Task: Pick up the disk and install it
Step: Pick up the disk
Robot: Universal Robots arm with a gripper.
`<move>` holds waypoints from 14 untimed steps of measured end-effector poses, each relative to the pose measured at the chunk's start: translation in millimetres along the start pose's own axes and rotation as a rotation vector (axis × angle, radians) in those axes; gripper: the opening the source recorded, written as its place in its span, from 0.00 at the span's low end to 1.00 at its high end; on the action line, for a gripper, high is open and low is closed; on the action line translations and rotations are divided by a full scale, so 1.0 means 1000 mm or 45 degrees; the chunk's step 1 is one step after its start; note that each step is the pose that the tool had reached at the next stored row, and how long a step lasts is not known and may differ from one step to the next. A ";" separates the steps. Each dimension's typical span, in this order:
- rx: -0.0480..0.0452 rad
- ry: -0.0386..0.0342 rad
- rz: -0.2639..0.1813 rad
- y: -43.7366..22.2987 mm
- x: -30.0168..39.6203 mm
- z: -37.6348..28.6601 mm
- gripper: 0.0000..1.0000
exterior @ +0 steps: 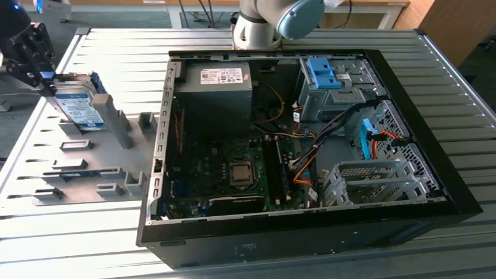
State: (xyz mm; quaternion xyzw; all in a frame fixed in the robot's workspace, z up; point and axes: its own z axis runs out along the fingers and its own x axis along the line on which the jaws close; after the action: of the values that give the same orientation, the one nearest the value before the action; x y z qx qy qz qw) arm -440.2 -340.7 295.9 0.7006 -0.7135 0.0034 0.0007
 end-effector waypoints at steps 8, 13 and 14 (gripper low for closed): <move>0.000 0.0000 0.000 0.0000 0.0000 0.0006 0.42; 0.000 -0.0001 0.000 0.0001 0.0000 0.0008 0.49; 0.000 -0.0002 0.000 0.0002 0.0000 0.0011 0.49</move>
State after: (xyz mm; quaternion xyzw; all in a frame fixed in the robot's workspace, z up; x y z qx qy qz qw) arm -440.4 -340.7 294.8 0.7006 -0.7135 0.0035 0.0006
